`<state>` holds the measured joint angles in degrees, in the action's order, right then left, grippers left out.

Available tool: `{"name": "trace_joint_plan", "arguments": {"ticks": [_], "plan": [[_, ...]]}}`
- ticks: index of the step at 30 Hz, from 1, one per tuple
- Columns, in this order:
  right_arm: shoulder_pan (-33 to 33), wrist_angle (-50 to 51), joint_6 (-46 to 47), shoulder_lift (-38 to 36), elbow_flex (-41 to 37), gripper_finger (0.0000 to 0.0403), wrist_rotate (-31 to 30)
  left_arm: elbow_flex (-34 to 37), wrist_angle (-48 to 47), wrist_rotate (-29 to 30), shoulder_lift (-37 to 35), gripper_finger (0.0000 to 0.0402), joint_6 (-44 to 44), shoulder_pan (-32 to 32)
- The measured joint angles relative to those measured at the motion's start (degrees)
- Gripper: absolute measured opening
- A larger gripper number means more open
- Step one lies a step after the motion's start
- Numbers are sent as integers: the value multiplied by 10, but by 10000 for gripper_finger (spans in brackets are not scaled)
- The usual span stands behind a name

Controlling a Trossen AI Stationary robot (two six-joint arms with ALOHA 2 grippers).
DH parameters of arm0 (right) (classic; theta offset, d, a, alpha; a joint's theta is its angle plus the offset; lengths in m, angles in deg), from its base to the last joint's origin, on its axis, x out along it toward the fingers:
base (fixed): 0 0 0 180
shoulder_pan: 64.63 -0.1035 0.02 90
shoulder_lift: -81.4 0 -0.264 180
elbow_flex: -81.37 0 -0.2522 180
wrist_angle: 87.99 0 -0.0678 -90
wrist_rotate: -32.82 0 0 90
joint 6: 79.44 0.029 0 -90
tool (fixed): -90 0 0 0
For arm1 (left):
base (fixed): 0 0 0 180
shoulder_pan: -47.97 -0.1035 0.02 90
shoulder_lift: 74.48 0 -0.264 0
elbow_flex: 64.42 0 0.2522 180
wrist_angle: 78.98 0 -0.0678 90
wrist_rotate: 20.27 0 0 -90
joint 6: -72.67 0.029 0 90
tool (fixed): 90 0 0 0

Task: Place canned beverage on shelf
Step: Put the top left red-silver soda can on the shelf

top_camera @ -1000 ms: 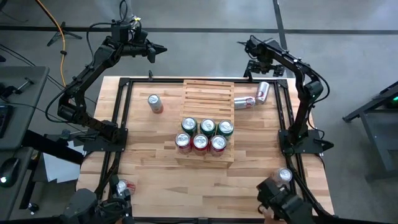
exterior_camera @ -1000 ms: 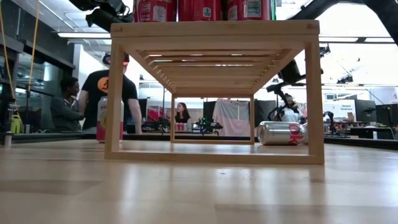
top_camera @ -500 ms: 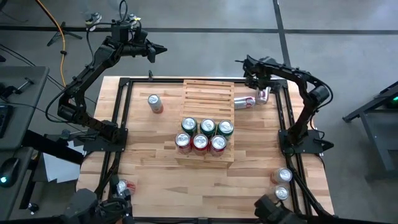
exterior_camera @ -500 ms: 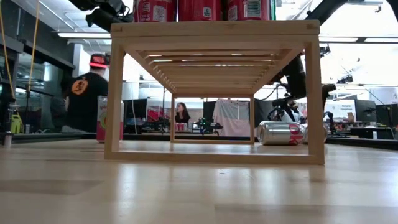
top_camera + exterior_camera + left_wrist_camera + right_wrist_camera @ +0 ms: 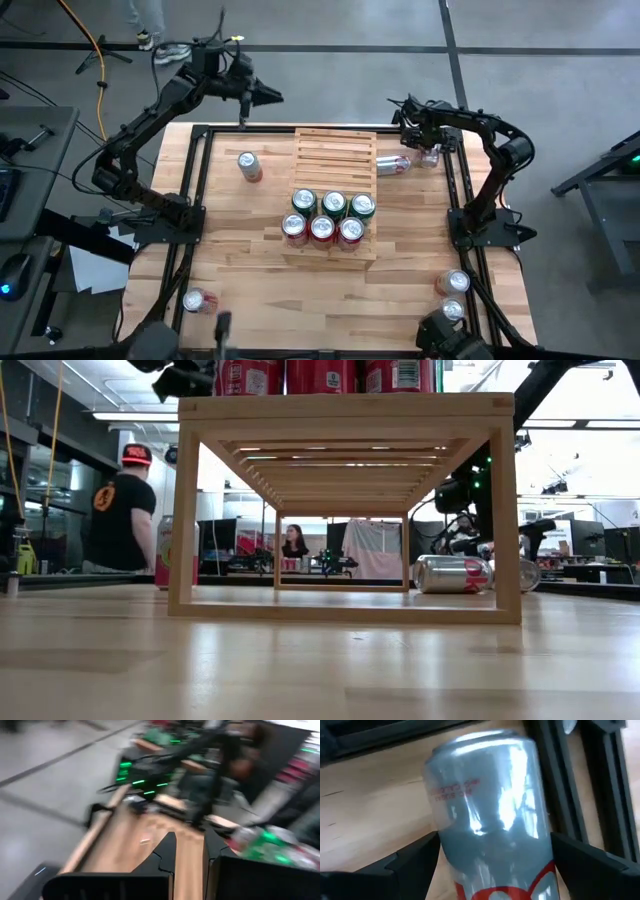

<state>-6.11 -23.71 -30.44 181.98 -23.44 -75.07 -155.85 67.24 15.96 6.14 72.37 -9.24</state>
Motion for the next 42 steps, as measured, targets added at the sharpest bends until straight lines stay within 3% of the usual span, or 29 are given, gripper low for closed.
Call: {"name": "trace_joint_plan", "arguments": {"ticks": [4,9,13,17,20,25,31,42], "plan": [[-8,-21,-15,1,-17,355,4,0,39,-27,-14,3,-22,44],[-9,-34,-15,0,-21,355,4,0,106,-8,-38,27,-31,99],[-9,-41,-15,0,-21,355,5,0,178,3,-53,73,-82,125],[-9,-43,-14,0,-21,355,9,0,248,-2,-69,138,-188,140],[-9,-45,-12,0,-21,355,13,0,319,-68,-78,187,-287,148],[-9,-52,-11,0,-21,355,15,0,419,-243,-87,237,-428,170],[-9,-54,-11,0,-21,355,16,0,410,-306,-118,234,-410,226],[-9,-54,-11,0,-21,355,16,0,399,-305,-150,196,-400,251]]}}
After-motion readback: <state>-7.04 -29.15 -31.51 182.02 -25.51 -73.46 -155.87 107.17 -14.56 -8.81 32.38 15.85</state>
